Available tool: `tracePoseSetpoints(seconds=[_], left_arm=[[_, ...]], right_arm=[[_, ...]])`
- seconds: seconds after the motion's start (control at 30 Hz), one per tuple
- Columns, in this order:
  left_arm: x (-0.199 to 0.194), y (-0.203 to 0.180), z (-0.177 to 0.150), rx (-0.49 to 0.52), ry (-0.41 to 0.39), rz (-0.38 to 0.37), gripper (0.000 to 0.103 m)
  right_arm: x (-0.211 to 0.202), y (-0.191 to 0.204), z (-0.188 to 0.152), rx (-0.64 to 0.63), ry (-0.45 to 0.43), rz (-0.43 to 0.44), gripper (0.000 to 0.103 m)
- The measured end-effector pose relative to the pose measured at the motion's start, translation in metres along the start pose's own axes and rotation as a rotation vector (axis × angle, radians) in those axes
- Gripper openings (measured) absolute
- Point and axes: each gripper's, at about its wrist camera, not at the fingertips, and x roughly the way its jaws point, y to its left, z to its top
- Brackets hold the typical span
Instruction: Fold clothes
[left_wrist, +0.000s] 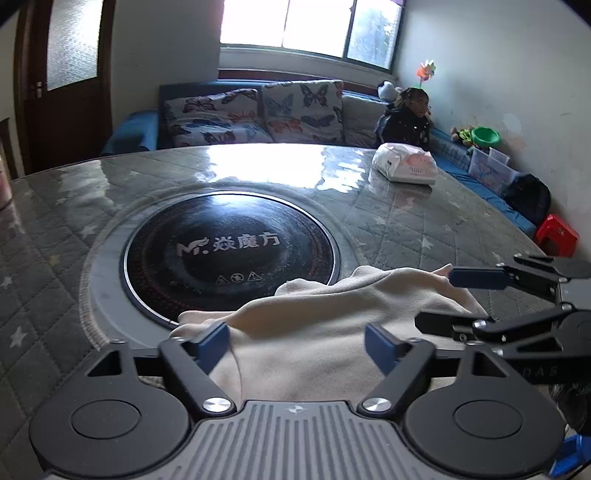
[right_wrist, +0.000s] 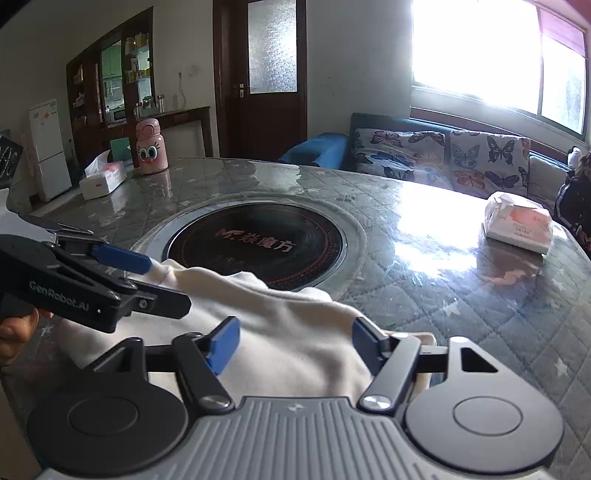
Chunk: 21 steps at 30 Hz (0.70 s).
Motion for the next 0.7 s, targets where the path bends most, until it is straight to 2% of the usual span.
tracePoseSetpoints(seconds=[0.07, 0.1, 0.2, 0.33, 0.4, 0.47, 0.7], left_arm=[[-0.006, -0.002, -0.003, -0.001, -0.009, 0.003, 0.092], [-0.009, -0.003, -0.004, 0.0, -0.014, 0.004, 0.094], [-0.016, -0.007, -0.009, 0.006, -0.025, 0.008, 0.098], [-0.026, -0.01, -0.015, -0.002, -0.04, 0.019, 0.103], [-0.031, -0.01, -0.018, -0.01, -0.045, 0.019, 0.103], [-0.035, -0.011, -0.021, -0.018, -0.048, 0.016, 0.103], [-0.048, -0.015, -0.034, -0.026, -0.054, 0.04, 0.103]], right_arm=[[-0.006, 0.003, -0.003, 0.005, -0.005, -0.002, 0.077], [-0.008, 0.005, -0.004, 0.006, -0.008, -0.004, 0.084], [-0.014, 0.009, -0.008, 0.01, -0.019, -0.013, 0.085], [-0.023, 0.015, -0.012, 0.025, -0.032, -0.042, 0.096], [-0.029, 0.017, -0.015, 0.028, -0.043, -0.051, 0.097], [-0.033, 0.018, -0.017, 0.031, -0.05, -0.054, 0.102], [-0.044, 0.02, -0.025, 0.022, -0.072, -0.09, 0.103]])
